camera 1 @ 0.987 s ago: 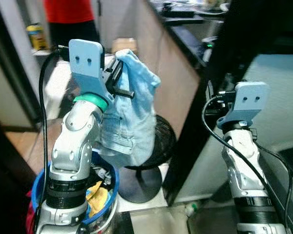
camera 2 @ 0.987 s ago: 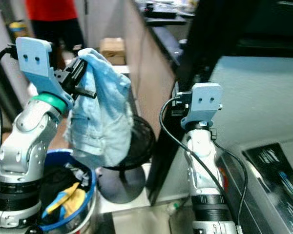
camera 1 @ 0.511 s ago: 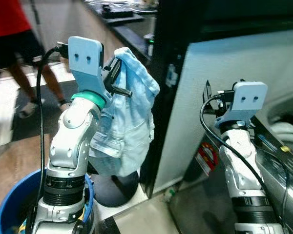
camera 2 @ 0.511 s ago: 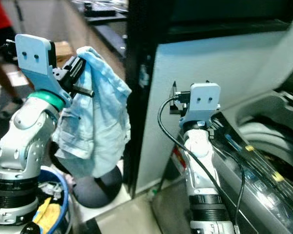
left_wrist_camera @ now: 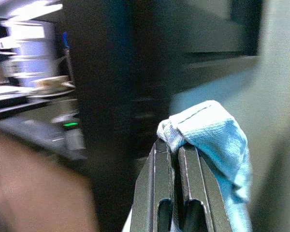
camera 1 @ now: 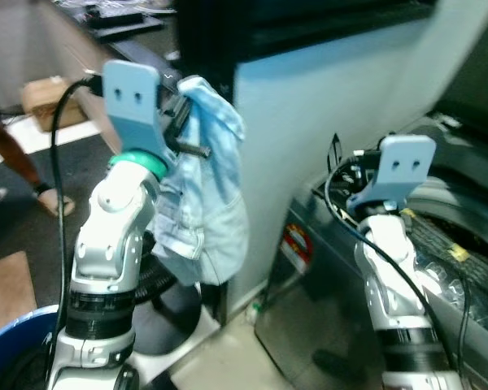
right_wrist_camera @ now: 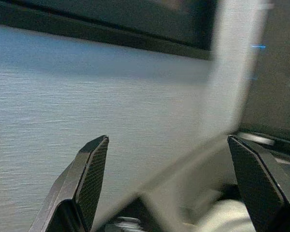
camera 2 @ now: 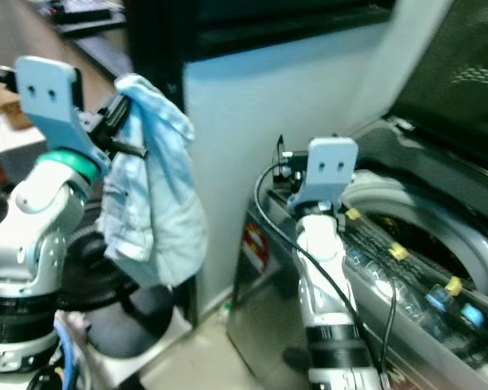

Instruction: Clothes washing

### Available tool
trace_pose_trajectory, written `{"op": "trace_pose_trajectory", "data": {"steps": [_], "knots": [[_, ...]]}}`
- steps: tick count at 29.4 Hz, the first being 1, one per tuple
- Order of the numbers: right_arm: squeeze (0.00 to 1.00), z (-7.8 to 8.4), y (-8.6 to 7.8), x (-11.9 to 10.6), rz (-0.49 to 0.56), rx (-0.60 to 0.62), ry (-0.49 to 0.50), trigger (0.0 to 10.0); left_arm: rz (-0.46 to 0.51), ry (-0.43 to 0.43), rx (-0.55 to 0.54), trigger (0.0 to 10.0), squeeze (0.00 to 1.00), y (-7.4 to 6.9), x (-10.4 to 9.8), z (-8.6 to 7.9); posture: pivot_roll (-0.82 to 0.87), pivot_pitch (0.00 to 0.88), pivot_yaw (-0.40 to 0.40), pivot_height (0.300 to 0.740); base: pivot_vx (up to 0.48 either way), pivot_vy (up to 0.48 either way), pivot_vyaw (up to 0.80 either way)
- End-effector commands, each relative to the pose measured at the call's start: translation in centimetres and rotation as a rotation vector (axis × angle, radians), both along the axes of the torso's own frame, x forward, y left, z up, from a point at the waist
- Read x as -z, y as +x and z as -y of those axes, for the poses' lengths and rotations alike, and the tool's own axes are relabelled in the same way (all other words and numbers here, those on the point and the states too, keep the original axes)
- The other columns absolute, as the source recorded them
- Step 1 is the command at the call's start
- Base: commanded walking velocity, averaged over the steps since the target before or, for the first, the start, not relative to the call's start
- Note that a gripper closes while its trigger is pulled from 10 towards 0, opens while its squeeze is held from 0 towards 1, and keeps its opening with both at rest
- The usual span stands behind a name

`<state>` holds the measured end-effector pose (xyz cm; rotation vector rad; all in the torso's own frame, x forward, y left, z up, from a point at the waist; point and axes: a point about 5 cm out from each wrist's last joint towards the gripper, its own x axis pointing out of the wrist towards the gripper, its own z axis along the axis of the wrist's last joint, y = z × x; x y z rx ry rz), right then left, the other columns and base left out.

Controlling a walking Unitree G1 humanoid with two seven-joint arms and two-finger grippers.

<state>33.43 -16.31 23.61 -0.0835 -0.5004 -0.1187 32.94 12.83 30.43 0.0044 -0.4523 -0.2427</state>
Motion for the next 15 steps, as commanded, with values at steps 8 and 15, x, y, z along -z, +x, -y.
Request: {"op": "trace_pose_trajectory", "data": {"steps": [8,15], "knots": [[0.00,0.37,-0.07,-0.28,0.015,0.023,0.037,10.0,0.049,0.009,0.023,10.0,0.00,-0.19,-0.94,0.35,0.07,0.000,0.064,0.740,0.000,0.000,-0.80],[0.00,0.13,-0.12,-0.50,0.026,0.016,0.043,10.0,0.052,0.012,0.024,10.0,0.00,-0.21,-0.99,0.38,0.08,0.000,0.065,0.740,0.000,0.000,-0.80]]}}
